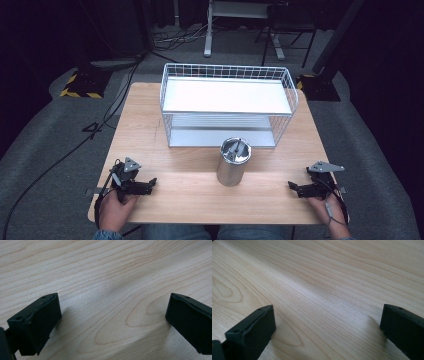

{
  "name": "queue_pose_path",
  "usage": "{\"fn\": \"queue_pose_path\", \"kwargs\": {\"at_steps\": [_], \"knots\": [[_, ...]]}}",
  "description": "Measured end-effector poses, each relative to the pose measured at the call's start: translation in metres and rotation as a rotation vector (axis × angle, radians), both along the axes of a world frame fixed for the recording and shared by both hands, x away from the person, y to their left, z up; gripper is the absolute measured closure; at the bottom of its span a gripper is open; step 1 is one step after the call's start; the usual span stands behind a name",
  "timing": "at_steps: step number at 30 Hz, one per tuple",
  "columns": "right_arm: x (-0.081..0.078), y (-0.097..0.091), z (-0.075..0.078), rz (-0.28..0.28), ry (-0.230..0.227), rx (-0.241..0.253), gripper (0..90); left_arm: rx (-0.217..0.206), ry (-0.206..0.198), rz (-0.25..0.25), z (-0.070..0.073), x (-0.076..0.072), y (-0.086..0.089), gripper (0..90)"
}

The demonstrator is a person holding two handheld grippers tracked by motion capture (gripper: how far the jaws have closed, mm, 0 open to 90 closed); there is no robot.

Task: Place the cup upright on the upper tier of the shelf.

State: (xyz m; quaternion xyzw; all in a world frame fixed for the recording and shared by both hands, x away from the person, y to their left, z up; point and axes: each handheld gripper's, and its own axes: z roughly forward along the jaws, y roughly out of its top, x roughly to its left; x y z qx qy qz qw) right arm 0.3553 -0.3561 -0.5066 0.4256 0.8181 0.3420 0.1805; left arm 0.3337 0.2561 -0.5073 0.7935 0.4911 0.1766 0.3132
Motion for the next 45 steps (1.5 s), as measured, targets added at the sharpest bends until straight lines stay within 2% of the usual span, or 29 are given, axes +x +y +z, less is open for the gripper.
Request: {"fn": "queue_pose_path", "kwargs": {"at_steps": [16,20,24,33,36,37,38,40,41,45], "knots": [[-0.001,0.001,0.0,0.002,0.0,0.003,1.5,-0.002,0.002,0.001,0.0,0.0,0.0,0.6],[-0.002,0.0,0.001,0.001,-0.011,0.011,7.7,-0.002,0.002,0.001,0.0,0.0,0.0,0.6],[-0.002,-0.002,0.003,-0.001,-0.013,0.024,8.3,-0.002,0.002,0.001,0.0,0.0,0.0,0.6],[-0.006,0.009,0.03,0.048,-0.036,0.065,3.1,-0.002,0.002,0.001,0.0,0.0,0.0,0.6],[-0.008,0.014,0.039,0.058,-0.06,0.08,0.0,-0.002,0.002,0.001,0.0,0.001,0.0,0.6],[-0.008,0.014,0.039,0.058,-0.06,0.08,0.0,-0.002,0.002,0.001,0.0,0.001,0.0,0.6],[-0.009,0.018,0.046,0.071,-0.076,0.103,0.0,-0.001,0.002,0.002,0.0,0.0,0.0,0.6],[-0.01,0.019,0.048,0.076,-0.083,0.108,0.0,-0.002,0.002,0.001,0.0,0.0,0.0,0.6],[-0.012,0.022,0.055,0.084,-0.1,0.119,0.0,-0.001,0.003,0.001,0.0,0.0,0.0,0.6],[-0.015,0.026,0.066,0.1,-0.123,0.139,0.0,-0.002,0.002,0.001,0.0,0.0,0.0,0.6]]}}
